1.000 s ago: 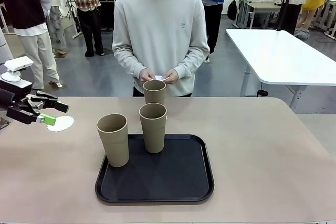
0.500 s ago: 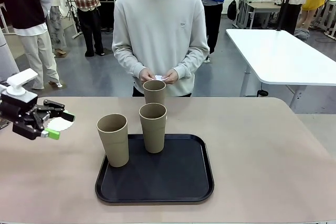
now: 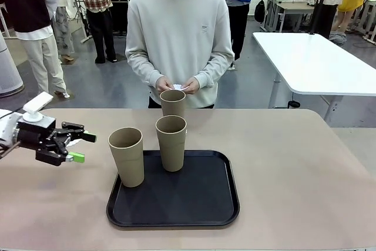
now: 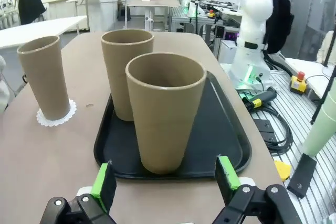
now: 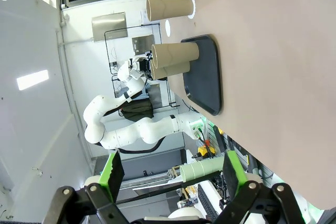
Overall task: Place coasters on the table and set cups on them.
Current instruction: Take one Reusable plastic cup from the Flat Tray and place it on a coaster set by the human.
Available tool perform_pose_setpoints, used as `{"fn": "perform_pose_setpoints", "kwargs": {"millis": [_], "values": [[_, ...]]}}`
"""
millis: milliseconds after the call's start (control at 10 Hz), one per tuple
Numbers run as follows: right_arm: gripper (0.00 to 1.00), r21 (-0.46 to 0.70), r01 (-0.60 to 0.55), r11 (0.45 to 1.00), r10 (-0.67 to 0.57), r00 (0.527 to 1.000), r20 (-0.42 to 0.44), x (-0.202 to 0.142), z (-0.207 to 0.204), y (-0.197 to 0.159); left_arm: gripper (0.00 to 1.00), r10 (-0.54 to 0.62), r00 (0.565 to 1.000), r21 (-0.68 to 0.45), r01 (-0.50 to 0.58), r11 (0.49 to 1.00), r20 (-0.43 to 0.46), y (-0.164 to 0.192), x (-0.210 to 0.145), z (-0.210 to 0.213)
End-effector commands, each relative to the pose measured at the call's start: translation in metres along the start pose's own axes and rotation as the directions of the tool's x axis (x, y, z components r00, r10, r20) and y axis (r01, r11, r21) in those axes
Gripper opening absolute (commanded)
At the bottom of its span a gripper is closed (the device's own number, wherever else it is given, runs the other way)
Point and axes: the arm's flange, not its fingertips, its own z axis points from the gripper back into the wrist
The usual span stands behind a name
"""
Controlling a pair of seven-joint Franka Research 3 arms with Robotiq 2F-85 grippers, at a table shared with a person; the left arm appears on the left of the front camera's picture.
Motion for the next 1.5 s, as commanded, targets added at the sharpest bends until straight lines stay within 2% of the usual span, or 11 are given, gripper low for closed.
{"fn": "perform_pose_setpoints", "kwargs": {"millis": [0, 400, 1400], "values": [[1.0, -0.004, 0.002, 1.0, -0.002, 1.0, -0.006, -0.001, -0.001, 0.0, 1.0, 0.039, 0.999, 0.0, -0.039, 0.999, 0.006, 0.014, -0.004, -0.021], [1.0, -0.004, 0.002, 1.0, -0.002, 1.0, -0.006, -0.001, -0.001, 0.0, 1.0, 0.035, 0.999, -0.093, -0.031, 0.995, 0.042, 0.019, -0.018, -0.049], [1.0, -0.004, 0.002, 1.0, -0.002, 1.0, -0.006, -0.001, -0.001, 0.0, 1.0, 0.008, 0.997, -0.153, 0.003, 0.988, 0.073, 0.031, -0.02, -0.095]]}}
